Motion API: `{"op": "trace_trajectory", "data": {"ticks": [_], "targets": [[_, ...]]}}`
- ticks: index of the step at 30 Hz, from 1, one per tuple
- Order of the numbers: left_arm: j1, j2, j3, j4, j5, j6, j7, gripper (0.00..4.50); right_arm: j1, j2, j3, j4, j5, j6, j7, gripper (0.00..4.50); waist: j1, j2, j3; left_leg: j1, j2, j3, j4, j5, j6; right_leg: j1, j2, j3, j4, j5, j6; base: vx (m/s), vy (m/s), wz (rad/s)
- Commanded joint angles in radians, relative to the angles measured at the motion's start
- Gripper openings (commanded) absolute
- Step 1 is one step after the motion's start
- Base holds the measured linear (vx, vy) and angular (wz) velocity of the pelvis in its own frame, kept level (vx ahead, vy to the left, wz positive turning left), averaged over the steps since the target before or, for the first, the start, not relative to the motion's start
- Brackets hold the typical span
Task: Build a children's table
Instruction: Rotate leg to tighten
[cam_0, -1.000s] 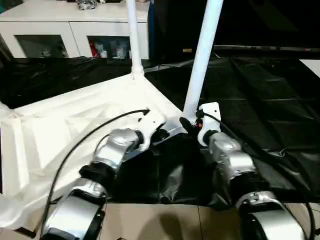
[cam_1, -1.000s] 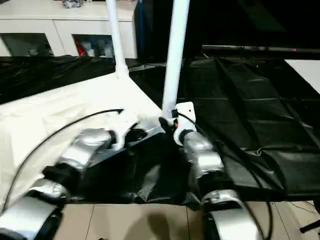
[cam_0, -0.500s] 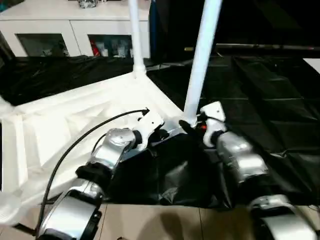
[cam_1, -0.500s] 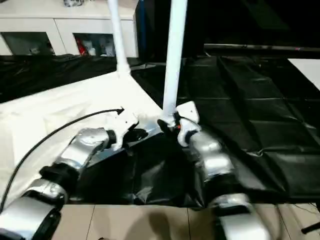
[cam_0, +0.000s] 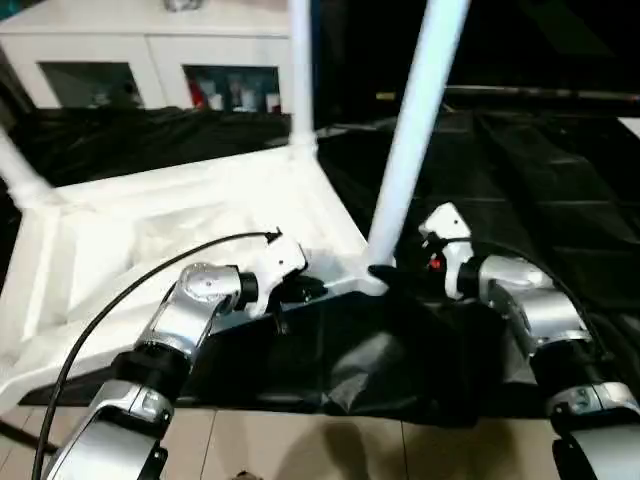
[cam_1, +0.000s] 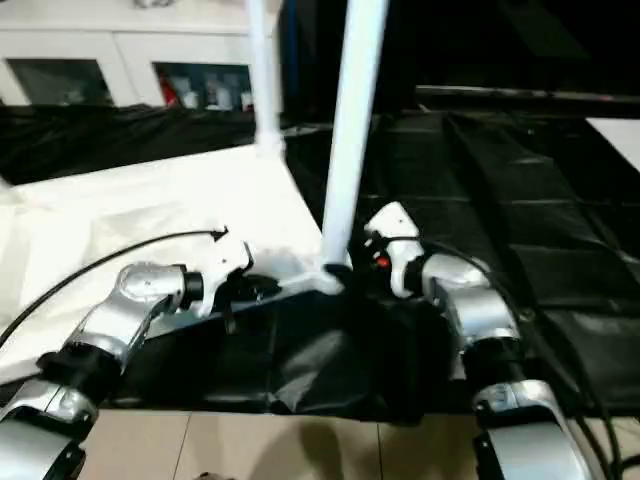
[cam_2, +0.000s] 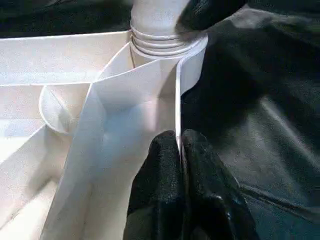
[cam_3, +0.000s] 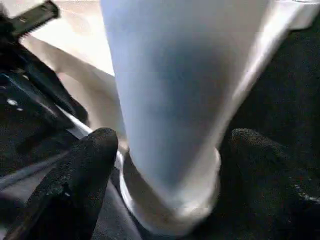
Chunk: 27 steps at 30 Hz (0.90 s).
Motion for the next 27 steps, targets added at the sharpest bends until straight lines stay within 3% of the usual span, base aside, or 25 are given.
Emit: {"op": "trace_trajectory", "data": {"ticks": [1, 7, 8, 11, 14, 22, 27], "targets": [[0.021, -0.006, -0.012, -0.025, -0.022, -0.001, -0.030, 0.00, -0.016, 0.005, 0.016, 0.021, -0.006, -0.004, 0.018, 3.87, 0.000, -0.021, -0.065, 0.020, 0.023, -0.006, -0.060, -0.238, 0.049, 0.045, -0.039, 0.023, -0.060, -0.237, -0.227, 0.000, 0.000, 0.00], [0.027, -0.004, -0.012, -0.046, -0.022, 0.017, -0.035, 0.00, -0.029, 0.023, 0.017, 0.055, -0.013, -0.011, 0.008, 3.87, 0.000, -0.020, -0.066, 0.019, 0.021, -0.007, -0.060, -0.229, 0.040, 0.047, -0.039, 0.024, -0.059, -0.231, -0.220, 0.000, 0.000, 0.00], [0.028, -0.003, -0.012, -0.048, -0.023, 0.019, -0.035, 0.00, -0.028, 0.024, 0.017, 0.051, -0.013, -0.009, 0.010, 3.61, -0.001, -0.018, -0.067, 0.018, 0.021, -0.007, -0.059, -0.220, 0.043, 0.048, -0.039, 0.024, -0.057, -0.209, -0.225, 0.000, 0.000, 0.00], [0.029, -0.001, -0.014, -0.051, -0.024, 0.023, -0.034, 0.00, -0.027, 0.023, 0.019, 0.051, -0.011, -0.009, 0.017, 3.52, 0.000, -0.017, -0.067, 0.019, 0.020, -0.006, -0.058, -0.217, 0.046, 0.048, -0.038, 0.023, -0.058, -0.206, -0.226, 0.000, 0.000, 0.00], [0.031, 0.000, -0.014, -0.054, -0.025, 0.026, -0.033, 0.00, -0.022, 0.023, 0.016, 0.048, -0.007, -0.009, 0.016, 3.10, -0.001, -0.018, -0.067, 0.019, 0.020, -0.006, -0.058, -0.223, 0.044, 0.048, -0.037, 0.023, -0.058, -0.205, -0.227, 0.000, 0.000, 0.00], [0.037, -0.002, -0.009, -0.057, -0.028, 0.036, -0.026, 0.00, 0.000, 0.034, 0.007, 0.035, 0.007, -0.007, 0.009, 2.70, -0.001, -0.013, -0.068, 0.020, 0.020, -0.007, -0.058, -0.225, 0.041, 0.049, -0.037, 0.023, -0.056, -0.196, -0.231, 0.000, 0.000, 0.00], [0.008, -0.033, 0.009, -0.009, -0.009, 0.051, 0.064, 0.00, 0.028, 0.082, -0.045, 0.036, 0.019, 0.005, -0.136, 2.66, -0.005, -0.014, -0.065, 0.021, 0.019, -0.007, -0.060, -0.238, 0.035, 0.046, -0.038, 0.024, -0.061, -0.223, -0.225, 0.000, 0.000, 0.00]]}}
